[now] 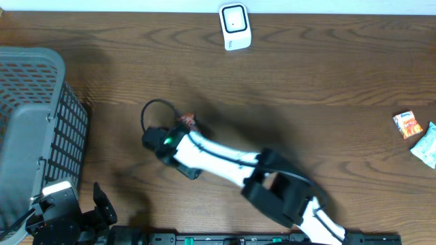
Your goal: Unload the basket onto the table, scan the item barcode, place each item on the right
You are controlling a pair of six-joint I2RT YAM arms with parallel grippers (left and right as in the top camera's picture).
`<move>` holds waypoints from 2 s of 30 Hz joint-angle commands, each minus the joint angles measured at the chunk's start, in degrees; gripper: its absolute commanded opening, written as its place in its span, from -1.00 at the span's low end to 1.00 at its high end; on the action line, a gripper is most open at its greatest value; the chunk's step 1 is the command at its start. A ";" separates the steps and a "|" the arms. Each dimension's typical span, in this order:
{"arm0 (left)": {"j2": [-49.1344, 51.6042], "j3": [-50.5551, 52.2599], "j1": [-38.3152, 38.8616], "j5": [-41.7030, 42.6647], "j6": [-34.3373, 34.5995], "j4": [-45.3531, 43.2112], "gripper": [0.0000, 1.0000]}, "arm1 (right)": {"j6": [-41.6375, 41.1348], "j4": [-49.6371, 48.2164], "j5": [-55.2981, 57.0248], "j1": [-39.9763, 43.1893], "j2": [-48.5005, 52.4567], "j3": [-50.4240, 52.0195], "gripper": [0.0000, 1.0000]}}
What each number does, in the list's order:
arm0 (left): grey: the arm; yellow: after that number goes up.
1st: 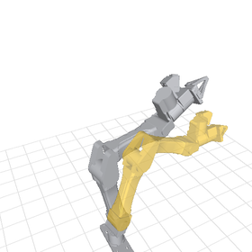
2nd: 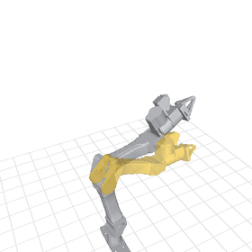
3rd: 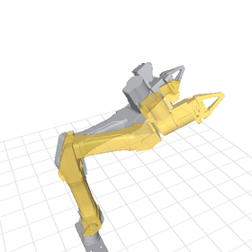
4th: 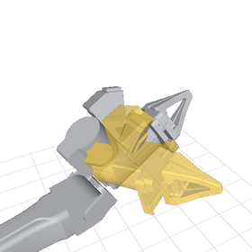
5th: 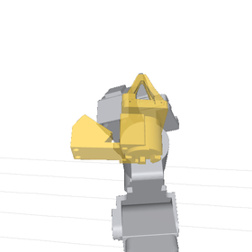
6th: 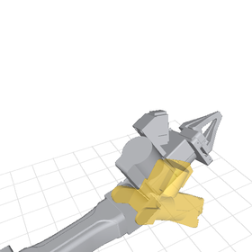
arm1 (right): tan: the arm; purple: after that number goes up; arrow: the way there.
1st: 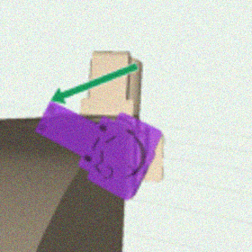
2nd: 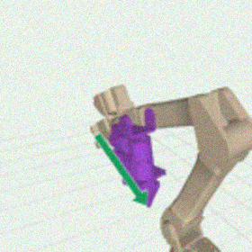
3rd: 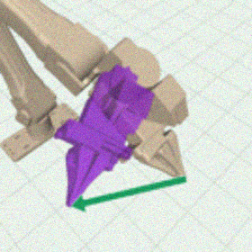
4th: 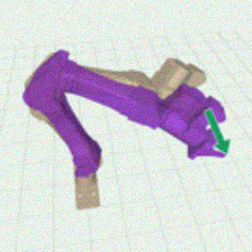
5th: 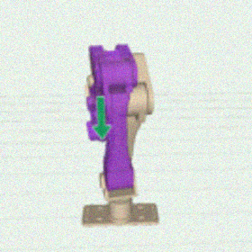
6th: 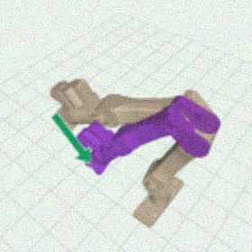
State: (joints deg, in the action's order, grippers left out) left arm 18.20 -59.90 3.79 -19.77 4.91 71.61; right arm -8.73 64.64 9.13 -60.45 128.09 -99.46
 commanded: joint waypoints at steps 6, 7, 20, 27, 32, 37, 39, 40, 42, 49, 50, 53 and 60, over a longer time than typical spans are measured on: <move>-0.35 0.11 -0.24 -0.15 0.35 0.39 0.80 | 4.57 -0.37 -49.86 13.22 -15.74 0.15 -0.97; -0.35 0.13 -0.24 -0.15 0.35 0.39 0.80 | 4.81 -0.07 -53.81 14.99 -15.72 0.22 -0.97; -0.35 0.13 -0.24 -0.13 0.37 0.70 0.80 | 0.02 -16.17 -61.22 33.44 -14.82 22.62 -0.97; -0.35 0.11 -0.24 -0.15 0.35 1.29 0.80 | -4.46 -14.49 -38.47 41.62 -15.96 23.34 0.99; -0.35 0.13 -0.24 -0.15 0.35 1.29 0.80 | -3.63 -14.32 -44.61 42.91 -18.80 21.70 -0.97; -0.35 0.13 -0.24 -0.15 0.35 1.31 0.80 | 0.46 -8.07 -55.91 38.27 -20.06 21.73 -0.98; -0.35 0.13 -0.24 -0.15 0.35 1.31 0.80 | 2.89 -3.34 -56.48 35.12 -20.11 21.73 -0.97; -0.35 0.13 -0.24 -0.15 0.35 1.29 0.80 | 4.15 -2.01 -56.78 33.64 -20.11 21.77 -0.97; -0.35 0.13 -0.24 -0.15 0.35 1.29 0.80 | 8.13 0.04 -58.23 29.70 -20.11 22.16 -0.97; -0.35 0.13 -0.24 -0.15 0.35 1.49 0.80 | 13.42 -2.32 -60.00 21.14 -19.98 25.29 -0.97; -0.35 0.13 -0.24 -0.15 0.35 1.46 0.80 | 13.55 -2.82 -60.54 20.24 -19.98 25.62 -0.97; -0.35 0.13 -0.24 -0.15 0.35 1.46 0.80 | 13.53 -4.57 -60.50 17.94 -19.98 26.91 -0.98; -0.35 0.13 -0.24 -0.15 0.35 1.49 0.80 | 11.56 -11.72 -64.02 15.45 -19.08 32.54 -0.98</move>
State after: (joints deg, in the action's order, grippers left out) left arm 18.20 -59.90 3.79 -19.77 4.91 73.10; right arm 2.94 53.82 -50.81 -44.10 109.01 -68.66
